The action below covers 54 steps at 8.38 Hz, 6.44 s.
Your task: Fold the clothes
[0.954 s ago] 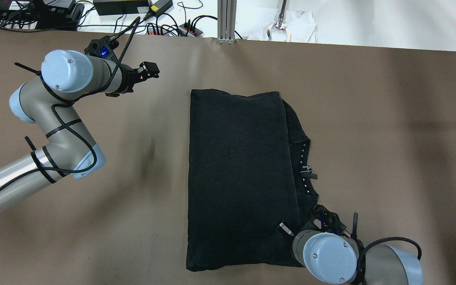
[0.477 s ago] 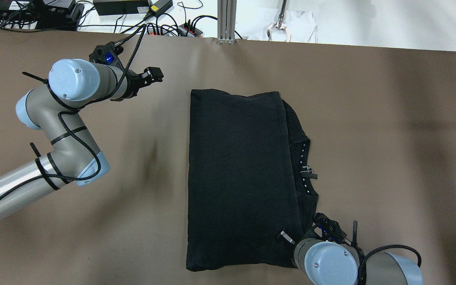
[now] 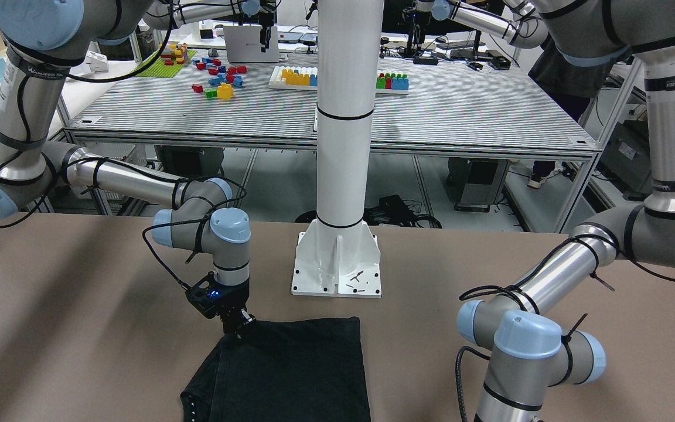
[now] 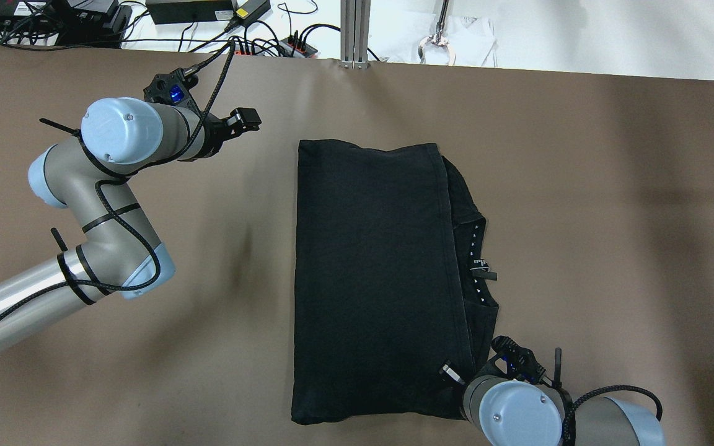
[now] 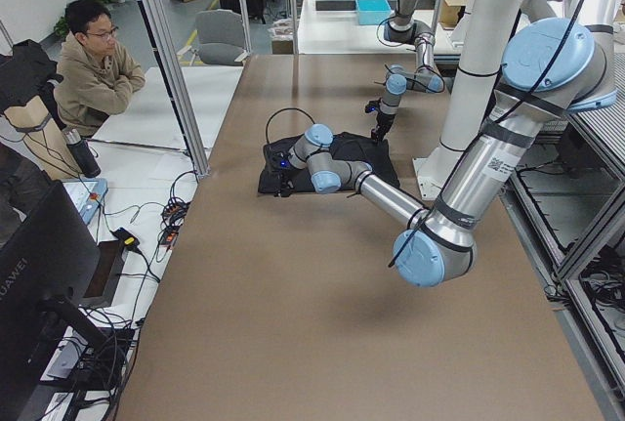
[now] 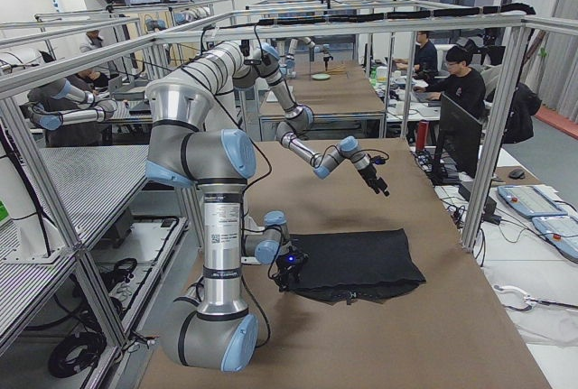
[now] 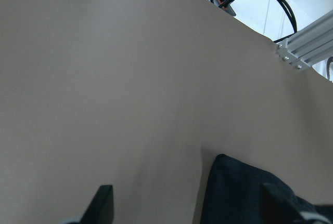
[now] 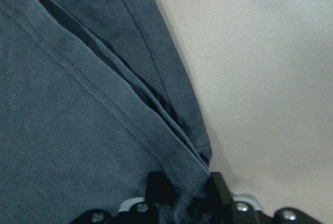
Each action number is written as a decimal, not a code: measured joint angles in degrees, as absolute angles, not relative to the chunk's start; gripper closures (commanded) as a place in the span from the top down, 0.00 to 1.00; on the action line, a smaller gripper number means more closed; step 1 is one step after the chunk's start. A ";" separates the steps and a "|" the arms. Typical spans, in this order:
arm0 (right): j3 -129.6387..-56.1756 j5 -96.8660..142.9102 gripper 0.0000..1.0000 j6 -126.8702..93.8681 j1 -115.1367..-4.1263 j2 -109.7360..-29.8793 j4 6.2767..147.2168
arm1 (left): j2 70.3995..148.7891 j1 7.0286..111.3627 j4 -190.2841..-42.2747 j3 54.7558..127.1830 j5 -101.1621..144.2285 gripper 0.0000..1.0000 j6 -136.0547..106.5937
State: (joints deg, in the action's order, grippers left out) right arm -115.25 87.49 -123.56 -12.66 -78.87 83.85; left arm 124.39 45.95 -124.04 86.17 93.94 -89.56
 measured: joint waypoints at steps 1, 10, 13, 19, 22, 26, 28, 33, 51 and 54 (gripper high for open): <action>-115.23 87.52 0.02 -123.96 -12.62 -78.72 83.85 | 124.37 45.92 -122.58 87.29 93.85 1.00 -89.57; -118.64 88.21 0.00 -124.41 -13.01 -78.32 85.15 | 124.25 45.73 -120.28 90.28 94.21 1.00 -91.85; -119.95 90.02 0.00 -124.70 -12.93 -78.89 85.35 | 120.70 40.52 -120.28 97.09 95.23 1.00 -101.09; -120.78 94.33 0.00 -131.93 -12.41 -79.58 84.86 | 108.06 14.28 -119.88 109.50 80.93 0.70 -117.26; -120.73 93.99 0.00 -135.58 -10.08 -79.05 84.82 | 105.96 5.84 -119.96 109.82 75.86 0.61 -121.46; -120.77 93.96 0.00 -135.87 -9.76 -78.99 84.81 | 105.70 0.99 -119.97 109.36 72.09 0.23 -124.10; -120.77 93.99 0.00 -135.88 -9.76 -79.05 84.81 | 105.97 0.09 -119.97 109.22 71.33 0.00 -125.16; -123.90 94.18 0.00 -135.88 -10.05 -79.54 84.81 | 105.45 1.34 -119.71 115.46 72.98 0.00 -125.84; -79.90 110.65 0.95 -108.02 -50.26 -51.35 74.22 | 149.99 45.19 -124.15 56.75 94.31 1.00 -108.56; -78.91 110.89 0.95 -100.67 -52.71 -50.93 73.72 | 150.14 45.31 -124.38 56.82 93.98 1.00 -107.19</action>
State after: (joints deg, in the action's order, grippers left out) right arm -78.91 110.89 -100.67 -52.71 -50.93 73.72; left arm 150.14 45.31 -124.38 56.82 93.98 -107.19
